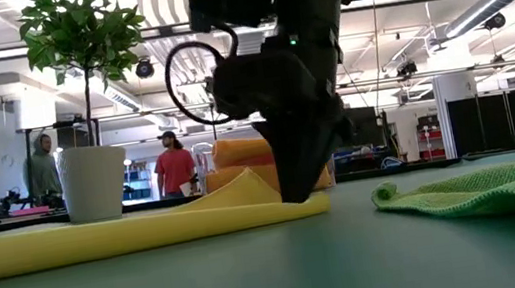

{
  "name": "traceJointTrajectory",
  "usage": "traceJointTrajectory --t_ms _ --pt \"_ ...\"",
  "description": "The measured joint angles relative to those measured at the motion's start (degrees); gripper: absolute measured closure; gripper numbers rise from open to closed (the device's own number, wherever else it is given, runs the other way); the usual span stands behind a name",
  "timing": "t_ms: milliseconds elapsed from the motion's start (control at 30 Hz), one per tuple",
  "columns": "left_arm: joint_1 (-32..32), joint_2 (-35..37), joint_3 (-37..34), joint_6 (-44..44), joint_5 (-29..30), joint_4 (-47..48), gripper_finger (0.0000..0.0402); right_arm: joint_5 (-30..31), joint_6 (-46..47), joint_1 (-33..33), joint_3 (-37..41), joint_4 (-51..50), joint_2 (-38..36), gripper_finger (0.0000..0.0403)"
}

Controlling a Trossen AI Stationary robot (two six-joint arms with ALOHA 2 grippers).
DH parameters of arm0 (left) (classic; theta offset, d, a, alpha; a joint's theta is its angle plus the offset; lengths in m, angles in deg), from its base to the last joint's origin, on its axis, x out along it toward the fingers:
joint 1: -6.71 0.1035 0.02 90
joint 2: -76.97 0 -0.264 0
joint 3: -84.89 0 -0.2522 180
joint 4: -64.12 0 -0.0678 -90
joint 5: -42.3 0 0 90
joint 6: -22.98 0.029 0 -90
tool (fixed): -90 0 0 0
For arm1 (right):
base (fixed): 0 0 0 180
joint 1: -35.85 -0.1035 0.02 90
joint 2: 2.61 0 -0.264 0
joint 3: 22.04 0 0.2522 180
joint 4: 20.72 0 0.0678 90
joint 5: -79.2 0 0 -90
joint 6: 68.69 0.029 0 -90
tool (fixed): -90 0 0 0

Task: Fold microfiber towels
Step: Fold the yellow microfiber cloth

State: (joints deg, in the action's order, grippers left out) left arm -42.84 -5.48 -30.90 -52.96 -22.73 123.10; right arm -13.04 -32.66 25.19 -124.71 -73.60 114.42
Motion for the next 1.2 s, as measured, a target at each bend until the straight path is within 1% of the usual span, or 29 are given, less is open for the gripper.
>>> traceJointTrajectory --t_ms 167,267,367,567,733,900,967,1067,1200 --pt "0.99 0.0 -0.39 0.36 0.68 -0.27 0.04 5.35 -0.11 2.89 0.0 -2.99 0.03 0.0394" --pt "1.68 0.0 -0.5 0.51 1.66 -0.27 0.04 11.07 -0.3 5.13 -0.04 -7.28 -0.09 0.0394" --pt "2.44 0.0 -0.65 2.88 1.82 -0.31 0.04 16.57 -2.33 7.51 0.06 -11.48 -0.09 0.0394" --pt "4.33 0.0 -1.31 7.35 2.67 -1.48 0.04 23.65 -7.79 11.72 0.11 -14.92 -0.08 0.0394" --pt "6.57 0.0 -1.31 12.48 2.68 -1.76 0.04 23.82 -11.4 12.36 0.15 -16.42 -2.45 0.0394" --pt "9.49 0.12 -1.31 13.92 2.51 -1.67 0.04 23.39 -13.95 9.58 0.15 -15.87 -7.31 0.0394" --pt "10.58 0.67 -1.31 15.52 1.59 -1.27 0.04 23.28 -13.12 8.0 0.15 -15.75 -9.24 0.0394" --pt "12.15 1.43 -1.24 20.6 -2.52 -1.12 0.04 23.08 -10.83 5.31 0.15 -15.02 -11.63 0.0394" --pt "13.18 2.82 -1.2 26.87 -5.37 -0.67 0.0399 22.77 -4.15 1.4 0.13 -12.17 -13.22 0.0394"
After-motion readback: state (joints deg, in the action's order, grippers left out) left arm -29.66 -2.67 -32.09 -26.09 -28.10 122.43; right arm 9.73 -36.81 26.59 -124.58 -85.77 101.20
